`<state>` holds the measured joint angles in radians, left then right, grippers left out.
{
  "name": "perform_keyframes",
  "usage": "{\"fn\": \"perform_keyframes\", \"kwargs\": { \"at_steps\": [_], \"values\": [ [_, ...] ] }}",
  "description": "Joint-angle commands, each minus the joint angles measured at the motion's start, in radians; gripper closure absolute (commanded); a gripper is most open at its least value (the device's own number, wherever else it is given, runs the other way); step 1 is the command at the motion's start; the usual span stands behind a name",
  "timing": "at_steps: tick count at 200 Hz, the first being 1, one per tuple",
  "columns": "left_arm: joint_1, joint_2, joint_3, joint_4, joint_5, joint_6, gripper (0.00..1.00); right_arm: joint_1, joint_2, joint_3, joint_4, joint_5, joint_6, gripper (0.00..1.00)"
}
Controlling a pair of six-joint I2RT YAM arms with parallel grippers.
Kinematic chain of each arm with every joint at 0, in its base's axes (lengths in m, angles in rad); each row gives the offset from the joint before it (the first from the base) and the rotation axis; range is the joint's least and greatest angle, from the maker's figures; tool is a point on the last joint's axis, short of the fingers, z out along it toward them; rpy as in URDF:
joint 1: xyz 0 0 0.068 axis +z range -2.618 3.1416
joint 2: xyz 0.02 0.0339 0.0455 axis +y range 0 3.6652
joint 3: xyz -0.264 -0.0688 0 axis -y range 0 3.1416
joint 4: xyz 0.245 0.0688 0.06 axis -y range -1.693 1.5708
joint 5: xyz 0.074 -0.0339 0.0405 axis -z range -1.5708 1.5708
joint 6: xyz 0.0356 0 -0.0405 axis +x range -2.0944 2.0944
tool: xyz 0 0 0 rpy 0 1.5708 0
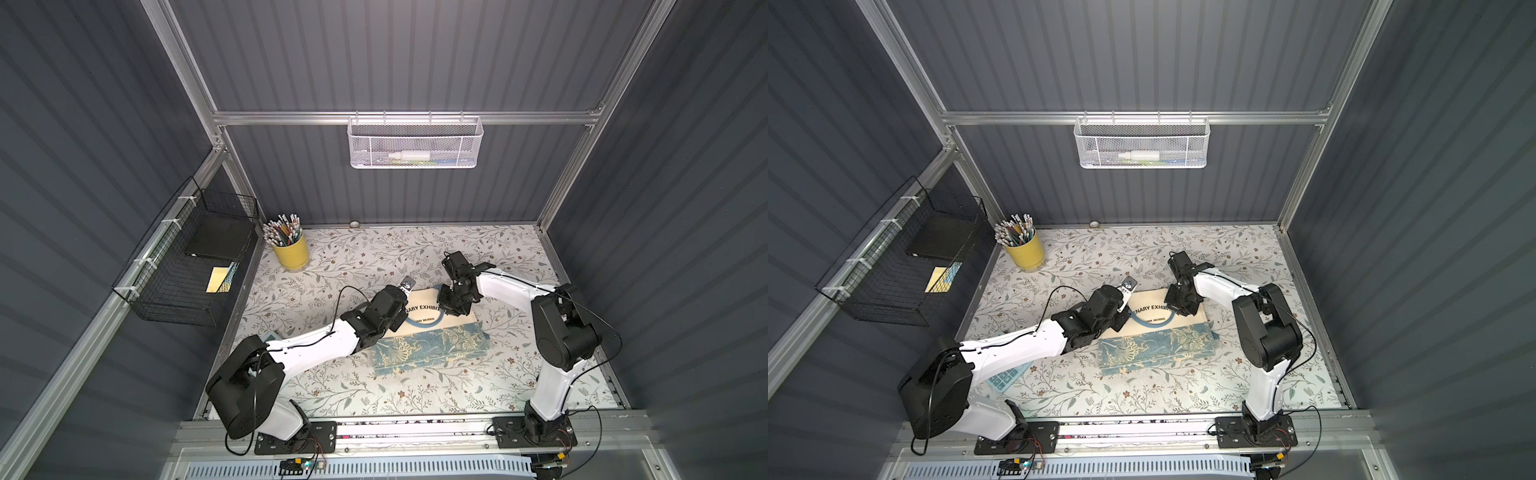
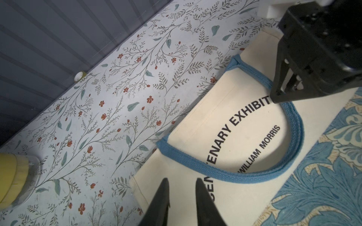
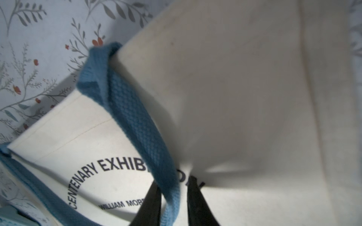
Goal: Put away the canvas bag
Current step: Adjust the canvas bag at the center of the board.
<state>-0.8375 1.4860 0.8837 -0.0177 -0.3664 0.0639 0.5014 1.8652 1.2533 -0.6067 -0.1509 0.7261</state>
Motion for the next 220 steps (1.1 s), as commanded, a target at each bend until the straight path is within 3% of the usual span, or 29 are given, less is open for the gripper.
{"fn": "perform_keyframes", "kwargs": {
  "at_steps": [1,5,64,93,129,146,172,220],
  "values": [
    [-0.007,-0.017,-0.017,0.004,0.013,-0.031,0.74,0.006,0.006,0.005,-0.02,-0.011,-0.007,0.96],
    [-0.008,-0.014,-0.019,0.008,0.014,-0.032,0.74,0.006,0.01,0.011,-0.02,-0.019,-0.011,1.0],
    [-0.02,0.078,-0.067,0.146,0.113,0.019,0.76,0.004,-0.05,0.118,-0.063,-0.074,-0.033,1.0],
    [-0.028,0.105,-0.119,0.273,0.16,0.091,0.79,-0.017,-0.108,0.129,-0.014,-0.196,-0.03,1.0],
    [-0.054,-0.015,-0.316,0.573,0.176,0.157,0.79,-0.055,-0.093,0.149,0.001,-0.292,-0.03,1.0],
    [-0.072,-0.094,-0.363,0.591,0.173,0.161,0.81,-0.061,-0.079,0.165,-0.006,-0.296,-0.034,1.0],
    [-0.083,-0.164,-0.387,0.55,0.166,0.131,0.75,-0.064,-0.072,0.178,0.003,-0.325,-0.03,1.0],
    [-0.083,0.013,-0.327,0.669,0.172,0.165,0.71,-0.07,-0.1,0.156,0.028,-0.397,0.006,1.0]
  ]
}}
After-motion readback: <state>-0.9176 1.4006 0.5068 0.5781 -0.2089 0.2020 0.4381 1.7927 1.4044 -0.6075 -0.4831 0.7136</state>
